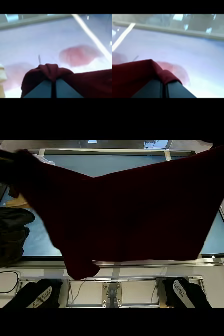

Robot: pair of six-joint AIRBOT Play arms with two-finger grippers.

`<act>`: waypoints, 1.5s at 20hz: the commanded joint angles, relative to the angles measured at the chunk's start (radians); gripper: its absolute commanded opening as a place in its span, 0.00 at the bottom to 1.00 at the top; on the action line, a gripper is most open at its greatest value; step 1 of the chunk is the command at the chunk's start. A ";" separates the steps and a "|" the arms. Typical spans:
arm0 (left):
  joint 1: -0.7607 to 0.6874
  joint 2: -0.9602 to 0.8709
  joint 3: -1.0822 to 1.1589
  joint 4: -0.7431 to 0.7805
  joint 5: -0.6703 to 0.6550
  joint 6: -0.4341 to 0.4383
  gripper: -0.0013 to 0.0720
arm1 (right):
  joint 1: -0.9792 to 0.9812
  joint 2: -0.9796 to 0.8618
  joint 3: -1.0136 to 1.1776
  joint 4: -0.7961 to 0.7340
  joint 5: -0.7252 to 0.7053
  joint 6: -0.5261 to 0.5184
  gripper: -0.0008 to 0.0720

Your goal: Fold the shirts.

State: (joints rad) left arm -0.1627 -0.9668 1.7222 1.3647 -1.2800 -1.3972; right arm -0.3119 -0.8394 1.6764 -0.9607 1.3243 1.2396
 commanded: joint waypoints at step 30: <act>0.399 -0.069 -1.099 -0.610 0.501 0.144 0.96 | -0.459 -0.258 -0.577 -0.073 -0.111 -0.125 0.62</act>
State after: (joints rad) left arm 0.2115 -1.1202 0.9367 1.0706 -0.9215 -1.2964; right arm -0.6899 -1.1397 1.2263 -1.1690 1.1442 1.1660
